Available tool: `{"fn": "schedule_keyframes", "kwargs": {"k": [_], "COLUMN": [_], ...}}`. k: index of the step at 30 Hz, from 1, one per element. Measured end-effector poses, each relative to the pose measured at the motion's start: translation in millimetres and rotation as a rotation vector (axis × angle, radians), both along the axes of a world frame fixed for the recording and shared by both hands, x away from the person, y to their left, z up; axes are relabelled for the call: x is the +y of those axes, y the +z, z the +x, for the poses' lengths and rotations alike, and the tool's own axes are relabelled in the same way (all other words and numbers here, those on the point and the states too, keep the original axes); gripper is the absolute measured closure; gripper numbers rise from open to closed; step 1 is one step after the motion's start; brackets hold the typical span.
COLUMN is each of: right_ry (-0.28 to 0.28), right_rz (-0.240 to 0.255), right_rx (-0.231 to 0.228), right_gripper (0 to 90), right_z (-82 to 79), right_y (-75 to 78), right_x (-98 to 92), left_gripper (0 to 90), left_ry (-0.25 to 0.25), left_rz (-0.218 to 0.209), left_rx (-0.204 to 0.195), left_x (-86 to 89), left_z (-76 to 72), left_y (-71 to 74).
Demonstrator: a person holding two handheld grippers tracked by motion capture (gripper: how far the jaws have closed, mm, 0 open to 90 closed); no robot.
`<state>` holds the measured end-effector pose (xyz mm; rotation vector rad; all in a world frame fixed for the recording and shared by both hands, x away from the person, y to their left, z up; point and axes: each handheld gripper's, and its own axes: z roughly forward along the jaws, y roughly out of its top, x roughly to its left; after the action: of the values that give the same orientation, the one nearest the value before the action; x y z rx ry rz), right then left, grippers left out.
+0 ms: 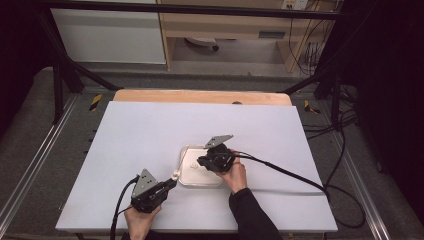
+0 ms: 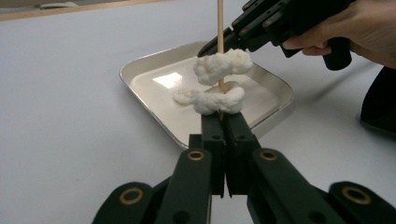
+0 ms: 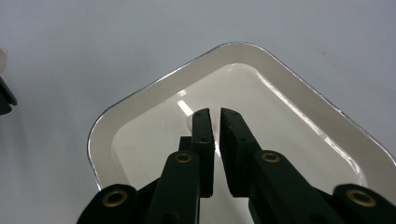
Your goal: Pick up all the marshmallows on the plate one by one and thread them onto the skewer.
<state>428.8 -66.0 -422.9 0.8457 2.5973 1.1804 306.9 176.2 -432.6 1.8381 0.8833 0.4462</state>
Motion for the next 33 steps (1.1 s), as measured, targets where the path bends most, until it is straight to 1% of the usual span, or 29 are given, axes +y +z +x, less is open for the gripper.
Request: {"fn": "schedule_keyframes", "kwargs": {"k": [2,3,4,6,8,10,12,14,17,21,23,25,26,30,33], "right_ry": [0.004,0.007,0.009,0.02,0.023,0.039,0.058,0.069,0.073,0.053,0.035,0.02,0.016,0.018,0.015], "right_rz": [0.013,0.021,0.029,0.039,0.024,0.008,-0.012,-0.015,-0.022,-0.026,-0.025,-0.03,-0.025,0.014,0.076], "right_rx": [0.007,0.013,0.009,0.026,0.03,0.022,-0.005,-0.01,-0.045,-0.041,-0.029,-0.03,-0.032,-0.004,0.026], "right_gripper": [82.9,77.2,70.4,69.3,65.6,63.9,62.7,63.8,70.0,75.2,76.7,77.5,77.7,77.9,77.9], "right_z": [1.1,1.7,2.8,5.4,7.7,9.2,9.6,9.6,7.7,7.0,6.6,5.6,5.5,2.7,-1.3], "right_y": [-2.2,-3.5,-5.4,-9.7,-14.8,-19.1,-22.6,-26.1,-27.9,-27.5,-26.8,-24.9,-23.1,-9.8,3.4], "right_x": [1.7,2.9,4.2,7.4,11.8,15.7,19.3,21.5,21.9,21.5,21.1,19.8,18.7,12.3,3.3], "left_gripper": [88.0,88.1,88.0,88.0,88.1,88.1,88.1,88.1,88.1,88.1,88.1,88.1,88.1,88.1,88.1], "left_ry": [-0.001,0.0,0.001,0.001,0.001,0.002,0.003,0.003,0.004,0.0,-0.002,-0.006,-0.009,-0.016,-0.022], "left_rz": [-0.001,-0.002,-0.001,-0.001,-0.001,-0.002,-0.004,-0.003,-0.003,-0.003,-0.002,0.002,0.001,0.003,0.003], "left_rx": [0.0,0.0,0.0,0.0,0.0,0.002,0.002,0.001,0.002,0.003,0.006,0.005,0.005,0.001,-0.001], "left_x": [0.0,0.1,0.4,0.6,1.1,1.7,2.4,3.0,3.6,2.2,1.3,0.3,0.0,-1.1,-2.2], "left_z": [0.0,-0.1,0.0,-0.1,0.1,0.3,0.2,0.0,0.2,0.2,0.5,0.6,0.6,-0.6,-0.8], "left_y": [0.0,0.0,0.1,0.1,-0.1,-0.4,-0.5,-0.4,-0.6,-0.9,-1.4,-1.9,-1.9,-1.9,-2.0]}}
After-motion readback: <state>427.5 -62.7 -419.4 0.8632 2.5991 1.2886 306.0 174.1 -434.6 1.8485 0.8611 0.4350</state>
